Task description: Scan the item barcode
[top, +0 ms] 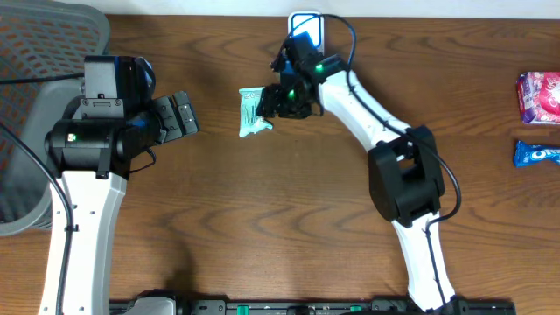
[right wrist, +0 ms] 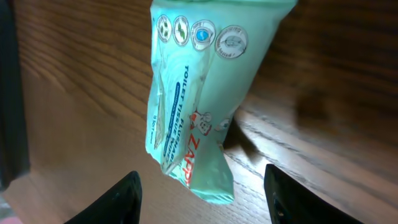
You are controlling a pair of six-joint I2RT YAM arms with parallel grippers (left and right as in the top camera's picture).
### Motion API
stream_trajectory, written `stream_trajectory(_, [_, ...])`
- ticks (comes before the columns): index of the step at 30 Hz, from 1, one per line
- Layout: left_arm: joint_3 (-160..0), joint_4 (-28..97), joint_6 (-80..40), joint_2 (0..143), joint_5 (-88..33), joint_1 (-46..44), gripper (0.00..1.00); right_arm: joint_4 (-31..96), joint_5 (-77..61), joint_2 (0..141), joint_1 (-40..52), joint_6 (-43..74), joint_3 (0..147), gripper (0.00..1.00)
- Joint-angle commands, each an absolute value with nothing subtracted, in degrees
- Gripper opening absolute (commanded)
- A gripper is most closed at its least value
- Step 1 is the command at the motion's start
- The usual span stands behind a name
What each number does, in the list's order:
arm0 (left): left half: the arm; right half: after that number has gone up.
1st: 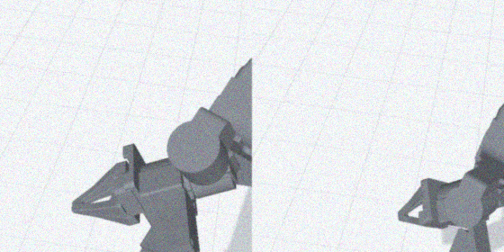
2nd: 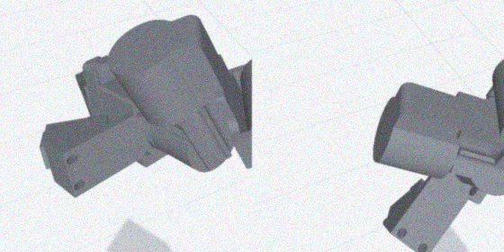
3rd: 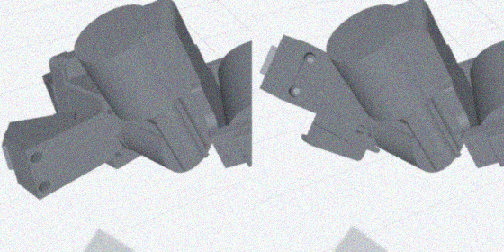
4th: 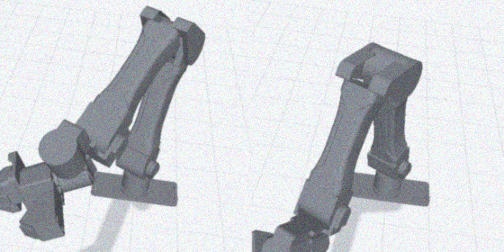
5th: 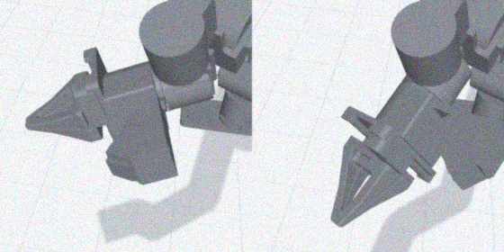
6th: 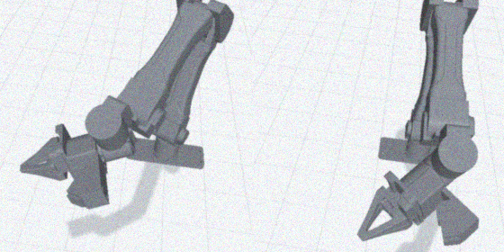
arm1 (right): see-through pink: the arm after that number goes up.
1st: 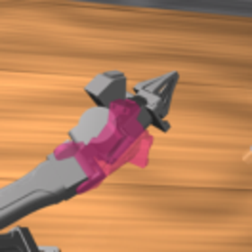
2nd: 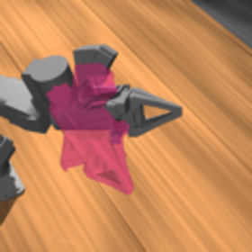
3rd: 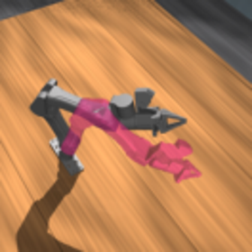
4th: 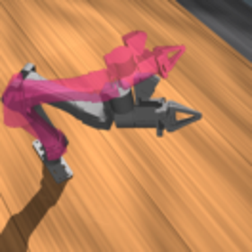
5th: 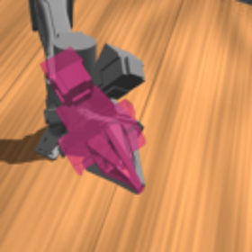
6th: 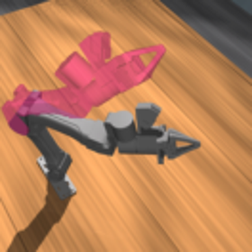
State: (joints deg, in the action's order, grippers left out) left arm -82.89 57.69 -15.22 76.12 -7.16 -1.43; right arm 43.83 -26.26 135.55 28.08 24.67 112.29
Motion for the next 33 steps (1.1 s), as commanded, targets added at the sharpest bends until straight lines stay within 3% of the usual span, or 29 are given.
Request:
stream_trajectory(1, [-82.94, 57.82, -15.29, 75.99, -6.85, -1.26, 0.98, 42.28, -22.41, 135.35, 29.32, 28.27, 109.58, 0.54])
stream_trajectory(5, [-82.94, 57.82, -15.29, 75.99, -6.85, -1.26, 0.98, 42.22, -11.55, 135.35, 29.71, 28.27, 106.63, 0.43])
stream_trajectory(7, [-82.94, 57.82, -15.31, 75.99, -6.85, -1.26, 0.98, 44.34, -7.68, 135.35, 29.36, 28.27, 105.93, 0.32])
stream_trajectory(16, [-82.94, 57.82, -15.31, 75.99, -6.85, -1.26, 0.98, 58.13, -1.41, 132.7, 26.37, 28.23, 106.54, 0.09])
stream_trajectory(23, [-82.94, 57.82, -15.31, 75.99, -6.85, -1.26, 0.98, 65.58, 4.05, 125.84, 26.33, 26.48, 106.54, 0.14])
stream_trajectory(29, [-82.94, 57.82, -15.31, 75.99, -6.85, -1.26, 0.98, 63.02, 5.58, 122.37, 29.87, 13.61, 106.54, 0.38])
stream_trajectory(33, [-82.94, 57.82, -15.29, 75.99, -6.85, -1.26, 0.98, 63.07, 5.74, 122.39, 33.01, 7.27, 106.5, 0.44])
